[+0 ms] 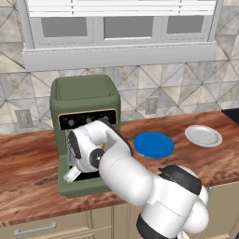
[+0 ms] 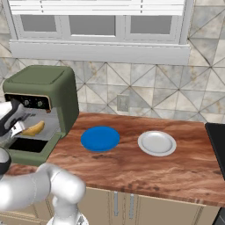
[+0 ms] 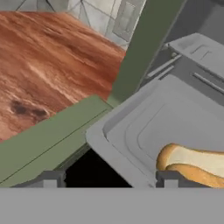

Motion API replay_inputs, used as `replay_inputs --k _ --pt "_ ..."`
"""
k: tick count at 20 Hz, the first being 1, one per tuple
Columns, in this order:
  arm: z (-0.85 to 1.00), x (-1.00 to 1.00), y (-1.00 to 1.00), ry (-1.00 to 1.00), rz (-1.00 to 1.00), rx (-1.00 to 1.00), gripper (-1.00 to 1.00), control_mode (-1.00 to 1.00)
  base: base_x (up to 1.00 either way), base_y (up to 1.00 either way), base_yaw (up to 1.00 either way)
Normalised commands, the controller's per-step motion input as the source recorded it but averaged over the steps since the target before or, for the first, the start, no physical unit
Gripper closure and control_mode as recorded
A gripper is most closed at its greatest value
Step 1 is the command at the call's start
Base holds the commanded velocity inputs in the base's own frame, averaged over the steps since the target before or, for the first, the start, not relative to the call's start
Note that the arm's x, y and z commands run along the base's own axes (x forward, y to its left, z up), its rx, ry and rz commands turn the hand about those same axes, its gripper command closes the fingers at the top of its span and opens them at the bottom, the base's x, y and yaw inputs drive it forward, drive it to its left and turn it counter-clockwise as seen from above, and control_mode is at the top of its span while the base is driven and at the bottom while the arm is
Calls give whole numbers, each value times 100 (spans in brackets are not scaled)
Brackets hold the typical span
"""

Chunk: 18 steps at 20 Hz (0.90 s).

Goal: Open the toaster oven door. Place the hotdog bun on the bottom tray in the toaster oven and place the chicken drumstick on the top tray.

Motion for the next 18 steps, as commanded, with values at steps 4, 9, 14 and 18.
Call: replay_inputs --k 4,9,14,18 --pt "5 10 0 35 -44 -10 -100 -100 0 0 0" --pt "6 0 24 41 -30 -1 -100 -100 0 0 0" --pt "15 19 67 43 -27 -5 -100 -100 0 0 0" --pt "15 38 51 37 -25 -3 -100 -100 0 0 0"
